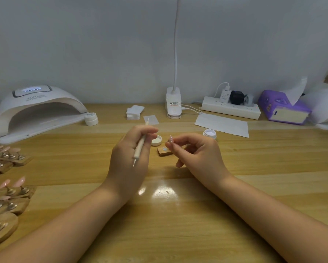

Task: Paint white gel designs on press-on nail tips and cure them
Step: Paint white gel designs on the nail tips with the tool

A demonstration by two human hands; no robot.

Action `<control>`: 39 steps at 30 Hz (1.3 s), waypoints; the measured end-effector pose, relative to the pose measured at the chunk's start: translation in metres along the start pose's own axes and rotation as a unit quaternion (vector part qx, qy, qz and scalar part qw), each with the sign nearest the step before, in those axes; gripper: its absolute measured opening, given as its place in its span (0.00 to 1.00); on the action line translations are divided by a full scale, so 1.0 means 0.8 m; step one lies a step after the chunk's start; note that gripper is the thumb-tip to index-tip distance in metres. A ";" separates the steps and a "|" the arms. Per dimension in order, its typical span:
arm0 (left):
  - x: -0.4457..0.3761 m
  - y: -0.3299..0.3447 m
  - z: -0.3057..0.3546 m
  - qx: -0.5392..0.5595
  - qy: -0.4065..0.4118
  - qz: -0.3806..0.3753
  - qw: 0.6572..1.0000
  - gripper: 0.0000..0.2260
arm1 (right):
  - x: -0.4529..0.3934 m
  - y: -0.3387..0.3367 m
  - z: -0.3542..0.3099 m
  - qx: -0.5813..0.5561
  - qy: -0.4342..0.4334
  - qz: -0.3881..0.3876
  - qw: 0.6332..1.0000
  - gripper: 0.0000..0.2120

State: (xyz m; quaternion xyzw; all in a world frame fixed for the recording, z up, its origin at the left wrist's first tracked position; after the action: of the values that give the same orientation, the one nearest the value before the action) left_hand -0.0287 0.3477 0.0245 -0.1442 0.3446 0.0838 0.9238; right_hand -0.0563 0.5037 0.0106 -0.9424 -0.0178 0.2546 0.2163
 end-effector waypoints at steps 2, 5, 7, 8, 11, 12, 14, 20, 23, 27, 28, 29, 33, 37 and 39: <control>0.001 0.007 -0.014 -0.028 -0.038 -0.031 0.998 0.07 | -0.001 0.000 -0.001 0.025 -0.010 0.005 1.000 0.04; 0.005 0.024 -0.032 -0.095 -0.075 -0.094 0.988 0.10 | -0.003 -0.002 0.003 0.058 -0.021 0.021 0.998 0.03; 0.007 0.031 -0.037 -0.121 -0.080 -0.121 0.982 0.11 | -0.005 0.000 0.009 0.070 -0.010 0.019 0.997 0.03; 0.007 0.034 -0.037 -0.131 -0.078 -0.131 0.980 0.11 | -0.006 0.000 0.011 0.079 -0.004 0.018 0.997 0.03; 0.009 0.038 -0.041 -0.152 -0.080 -0.160 0.972 0.12 | -0.006 0.002 0.016 0.118 0.005 0.017 0.993 0.02; 0.009 0.039 -0.042 -0.148 -0.084 -0.168 0.971 0.13 | -0.006 0.003 0.017 0.133 0.008 0.013 0.991 0.02; 0.008 0.039 -0.046 -0.136 -0.095 -0.172 0.971 0.15 | -0.007 0.004 0.017 0.156 0.011 0.007 0.988 0.03; 0.008 0.038 -0.049 -0.138 -0.089 -0.167 0.972 0.18 | -0.008 0.007 0.017 0.197 0.019 -0.004 0.980 0.03; 0.008 0.037 -0.049 -0.124 -0.090 -0.168 0.974 0.19 | -0.010 0.010 0.020 0.209 0.026 -0.013 0.977 0.03; 0.008 0.036 -0.049 -0.118 -0.092 -0.161 0.976 0.18 | -0.011 0.012 0.021 0.228 0.024 -0.020 0.973 0.05; 0.008 0.036 -0.049 -0.118 -0.091 -0.161 0.976 0.18 | -0.011 0.013 0.021 0.233 0.019 -0.023 0.972 0.05; 0.008 0.036 -0.048 -0.119 -0.089 -0.162 0.976 0.18 | -0.011 0.014 0.020 0.239 0.013 -0.025 0.971 0.06; 0.008 0.035 -0.047 -0.129 -0.080 -0.159 0.976 0.18 | -0.010 0.018 0.014 0.277 -0.025 -0.025 0.960 0.08; 0.008 0.035 -0.047 -0.128 -0.078 -0.158 0.976 0.18 | -0.008 0.019 0.008 0.309 -0.044 -0.017 0.950 0.09; 0.009 0.035 -0.046 -0.124 -0.078 -0.160 0.976 0.18 | -0.006 0.019 0.006 0.320 -0.046 -0.025 0.946 0.09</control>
State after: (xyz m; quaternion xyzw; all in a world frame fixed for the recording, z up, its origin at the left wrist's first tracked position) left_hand -0.0531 0.3628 -0.0126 -0.3035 0.2307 -0.0118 0.9244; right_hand -0.0642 0.4915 0.0028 -0.8099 0.0311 0.2844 0.5120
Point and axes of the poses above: each hand's wrist, its own x-axis away from the middle knuckle, its own y-axis out of the palm, z = x × y, the point moved 9 cm from there along -x, towards the middle knuckle, and after that the axes turned 6 degrees about x, right-handed, at the moved point
